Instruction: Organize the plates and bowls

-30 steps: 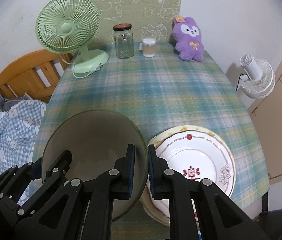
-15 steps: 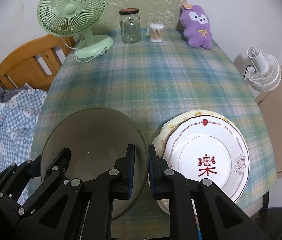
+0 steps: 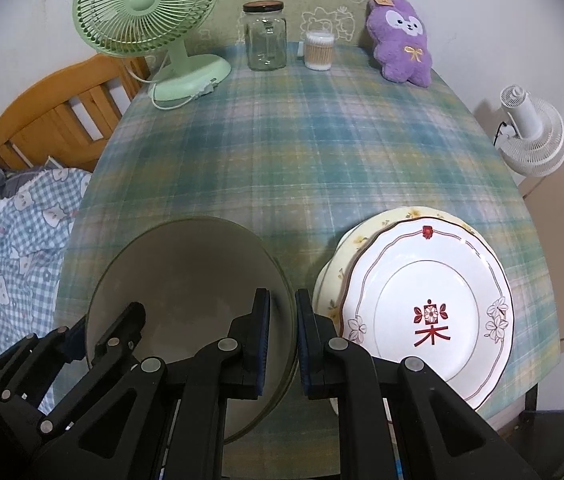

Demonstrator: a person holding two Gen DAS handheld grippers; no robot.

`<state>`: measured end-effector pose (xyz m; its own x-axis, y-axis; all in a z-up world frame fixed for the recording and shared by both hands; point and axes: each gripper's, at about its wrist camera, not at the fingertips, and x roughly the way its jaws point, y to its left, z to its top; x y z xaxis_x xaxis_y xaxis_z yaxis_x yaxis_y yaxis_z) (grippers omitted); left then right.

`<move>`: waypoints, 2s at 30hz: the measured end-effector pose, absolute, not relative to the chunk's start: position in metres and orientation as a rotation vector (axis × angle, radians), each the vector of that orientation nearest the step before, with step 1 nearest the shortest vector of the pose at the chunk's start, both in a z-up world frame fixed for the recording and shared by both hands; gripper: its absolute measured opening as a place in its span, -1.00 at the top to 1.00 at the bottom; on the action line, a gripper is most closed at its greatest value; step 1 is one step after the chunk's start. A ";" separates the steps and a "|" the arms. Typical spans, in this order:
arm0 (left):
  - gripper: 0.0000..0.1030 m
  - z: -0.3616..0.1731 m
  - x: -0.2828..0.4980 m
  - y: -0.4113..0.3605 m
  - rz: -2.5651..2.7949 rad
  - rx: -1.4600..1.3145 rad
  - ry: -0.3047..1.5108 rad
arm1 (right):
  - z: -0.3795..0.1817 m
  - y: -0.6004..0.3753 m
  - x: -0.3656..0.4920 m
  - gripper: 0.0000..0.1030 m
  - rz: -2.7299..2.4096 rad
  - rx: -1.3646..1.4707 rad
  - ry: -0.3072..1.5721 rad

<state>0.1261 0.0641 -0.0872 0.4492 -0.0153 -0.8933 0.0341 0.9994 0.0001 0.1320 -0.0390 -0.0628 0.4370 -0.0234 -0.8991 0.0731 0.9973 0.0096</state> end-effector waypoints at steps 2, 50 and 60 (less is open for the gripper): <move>0.66 -0.086 0.126 0.063 -0.035 0.030 1.095 | -0.064 -0.039 0.132 0.67 -0.066 0.046 1.128; -0.16 -0.112 0.141 0.058 -0.187 0.000 1.115 | -0.112 -0.054 0.158 -0.15 0.002 0.224 1.208; -0.05 -0.113 0.140 0.056 -0.200 -0.011 1.119 | -0.110 -0.049 0.156 0.09 0.039 0.227 1.220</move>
